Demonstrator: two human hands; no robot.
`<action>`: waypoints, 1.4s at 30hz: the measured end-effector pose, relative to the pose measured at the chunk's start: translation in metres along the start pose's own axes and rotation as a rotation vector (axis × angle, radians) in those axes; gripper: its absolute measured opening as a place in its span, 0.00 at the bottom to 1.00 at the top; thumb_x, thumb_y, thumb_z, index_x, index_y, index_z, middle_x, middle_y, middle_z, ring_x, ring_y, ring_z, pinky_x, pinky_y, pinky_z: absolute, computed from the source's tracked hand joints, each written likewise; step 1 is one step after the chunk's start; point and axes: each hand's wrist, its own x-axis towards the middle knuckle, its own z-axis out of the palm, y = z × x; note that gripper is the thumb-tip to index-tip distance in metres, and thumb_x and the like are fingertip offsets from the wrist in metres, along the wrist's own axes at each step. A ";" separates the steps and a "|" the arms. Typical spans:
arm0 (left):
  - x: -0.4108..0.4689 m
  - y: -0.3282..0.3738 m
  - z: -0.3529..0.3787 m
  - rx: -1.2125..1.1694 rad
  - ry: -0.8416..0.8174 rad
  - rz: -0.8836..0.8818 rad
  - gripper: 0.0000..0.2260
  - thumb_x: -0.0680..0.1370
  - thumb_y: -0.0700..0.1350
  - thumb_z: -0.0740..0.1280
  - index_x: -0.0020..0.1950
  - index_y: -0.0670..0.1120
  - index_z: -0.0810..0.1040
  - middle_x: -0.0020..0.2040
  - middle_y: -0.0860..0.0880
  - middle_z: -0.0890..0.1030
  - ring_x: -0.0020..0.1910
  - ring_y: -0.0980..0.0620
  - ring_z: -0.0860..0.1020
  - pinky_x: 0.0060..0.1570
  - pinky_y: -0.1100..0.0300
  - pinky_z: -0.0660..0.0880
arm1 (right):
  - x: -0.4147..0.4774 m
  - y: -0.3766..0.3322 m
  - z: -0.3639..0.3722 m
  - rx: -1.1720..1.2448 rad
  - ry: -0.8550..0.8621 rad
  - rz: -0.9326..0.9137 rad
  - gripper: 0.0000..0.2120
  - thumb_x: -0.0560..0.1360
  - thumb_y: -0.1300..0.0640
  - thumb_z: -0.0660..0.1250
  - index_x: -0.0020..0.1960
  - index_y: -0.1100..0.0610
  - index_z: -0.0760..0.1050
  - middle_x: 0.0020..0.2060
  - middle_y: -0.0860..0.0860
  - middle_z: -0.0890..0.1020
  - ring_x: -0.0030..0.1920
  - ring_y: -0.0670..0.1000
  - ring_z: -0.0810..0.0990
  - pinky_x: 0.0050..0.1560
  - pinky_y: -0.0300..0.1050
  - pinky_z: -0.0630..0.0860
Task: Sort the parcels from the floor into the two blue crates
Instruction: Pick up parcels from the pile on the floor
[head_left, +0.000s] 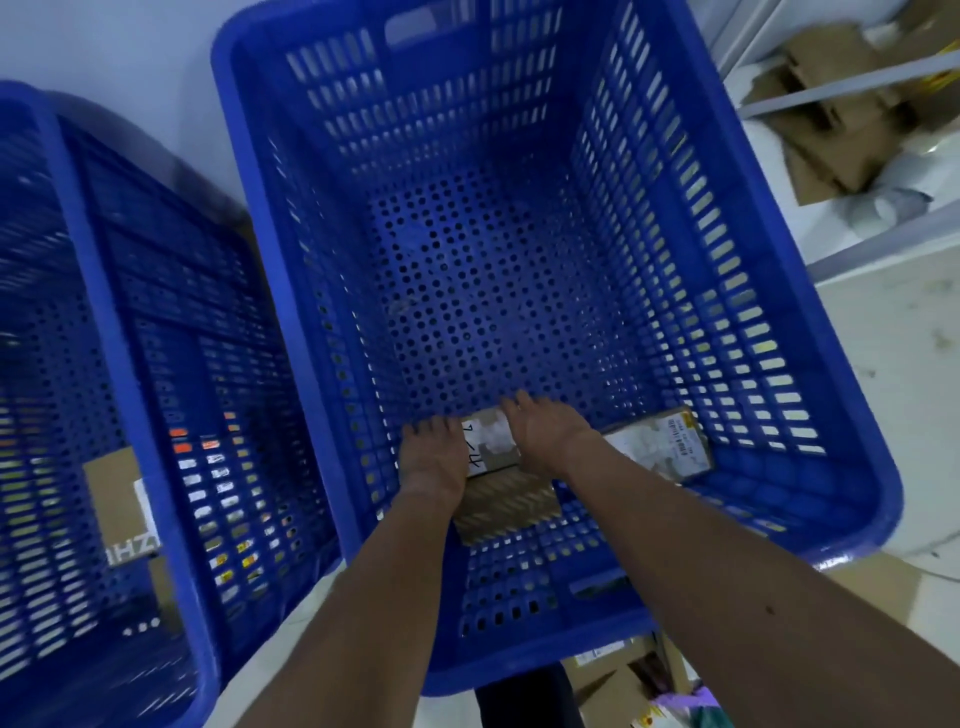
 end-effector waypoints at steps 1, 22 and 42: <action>-0.004 -0.001 -0.001 0.005 -0.001 0.011 0.25 0.81 0.45 0.63 0.74 0.40 0.59 0.70 0.39 0.69 0.68 0.41 0.69 0.68 0.46 0.65 | -0.003 0.001 -0.001 0.011 -0.004 0.010 0.37 0.77 0.55 0.68 0.78 0.60 0.51 0.71 0.57 0.63 0.65 0.59 0.71 0.62 0.52 0.72; -0.293 -0.051 -0.098 -0.365 0.434 0.438 0.22 0.79 0.53 0.68 0.68 0.44 0.69 0.64 0.44 0.73 0.59 0.43 0.75 0.55 0.49 0.74 | -0.369 -0.094 -0.010 0.488 0.421 0.566 0.31 0.75 0.40 0.68 0.70 0.58 0.67 0.66 0.57 0.70 0.64 0.58 0.73 0.59 0.53 0.73; -0.405 0.153 0.113 0.063 0.199 0.866 0.27 0.78 0.52 0.69 0.74 0.44 0.66 0.68 0.43 0.72 0.65 0.43 0.73 0.58 0.51 0.73 | -0.552 -0.245 0.349 1.055 0.213 1.022 0.28 0.76 0.45 0.67 0.69 0.60 0.66 0.66 0.58 0.69 0.64 0.60 0.73 0.58 0.53 0.72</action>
